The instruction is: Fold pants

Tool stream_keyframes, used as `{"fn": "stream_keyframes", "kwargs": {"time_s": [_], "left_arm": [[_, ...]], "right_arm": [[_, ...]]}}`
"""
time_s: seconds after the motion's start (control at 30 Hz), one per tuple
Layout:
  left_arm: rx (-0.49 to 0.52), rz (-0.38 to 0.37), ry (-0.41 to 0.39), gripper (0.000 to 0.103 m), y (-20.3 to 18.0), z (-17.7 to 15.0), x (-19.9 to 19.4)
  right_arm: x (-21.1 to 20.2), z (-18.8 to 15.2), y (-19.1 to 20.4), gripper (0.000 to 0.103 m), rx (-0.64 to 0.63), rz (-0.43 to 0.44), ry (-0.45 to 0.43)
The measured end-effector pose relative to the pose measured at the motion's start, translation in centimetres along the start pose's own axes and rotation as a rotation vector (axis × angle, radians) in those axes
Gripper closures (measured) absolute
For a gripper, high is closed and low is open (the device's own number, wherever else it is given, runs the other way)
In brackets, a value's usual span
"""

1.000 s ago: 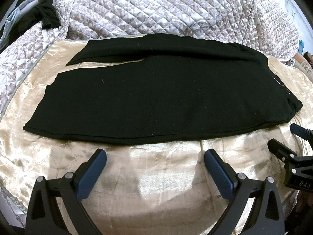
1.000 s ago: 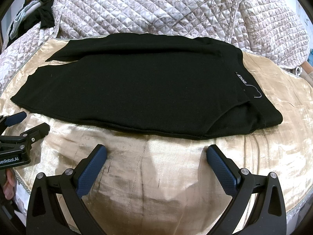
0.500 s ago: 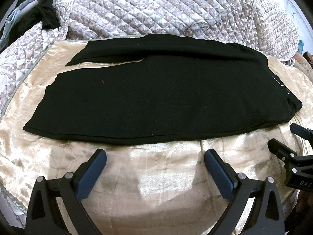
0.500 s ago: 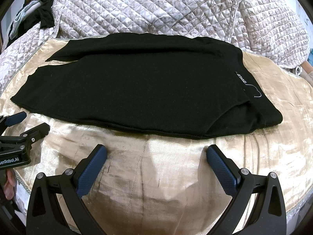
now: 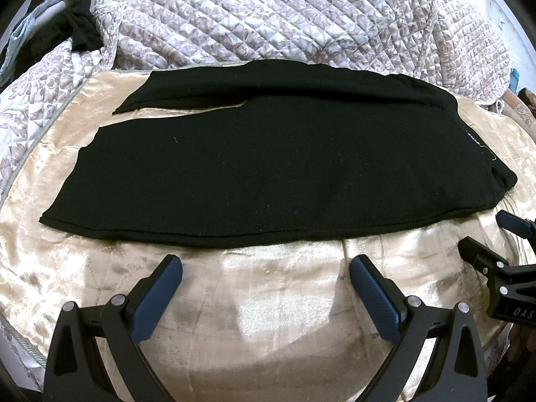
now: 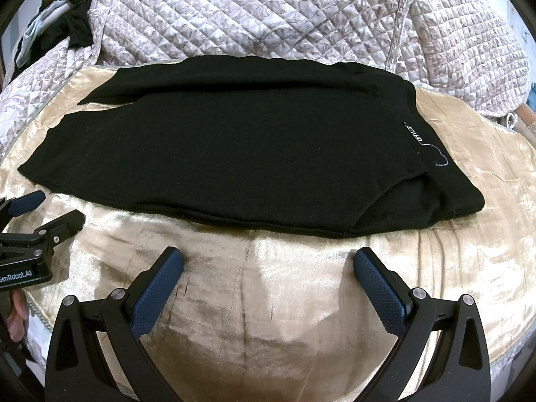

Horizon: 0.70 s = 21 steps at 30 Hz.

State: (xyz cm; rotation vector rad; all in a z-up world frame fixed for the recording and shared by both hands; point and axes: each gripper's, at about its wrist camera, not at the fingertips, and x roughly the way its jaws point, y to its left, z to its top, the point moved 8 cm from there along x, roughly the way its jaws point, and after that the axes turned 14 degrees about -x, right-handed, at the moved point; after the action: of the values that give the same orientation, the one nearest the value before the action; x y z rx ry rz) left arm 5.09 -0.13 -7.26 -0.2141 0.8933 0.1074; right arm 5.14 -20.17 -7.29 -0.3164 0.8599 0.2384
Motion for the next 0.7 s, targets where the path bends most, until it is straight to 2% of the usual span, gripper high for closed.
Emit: {"fn": "stream_keyframes", "kwargs": {"time_s": [0.7], "left_arm": [[0.003, 0.0, -0.007, 0.001, -0.04, 0.46, -0.83]], "right_arm": [[-0.12, -0.15, -0.17, 0.001, -0.002, 0.009, -0.023]]}}
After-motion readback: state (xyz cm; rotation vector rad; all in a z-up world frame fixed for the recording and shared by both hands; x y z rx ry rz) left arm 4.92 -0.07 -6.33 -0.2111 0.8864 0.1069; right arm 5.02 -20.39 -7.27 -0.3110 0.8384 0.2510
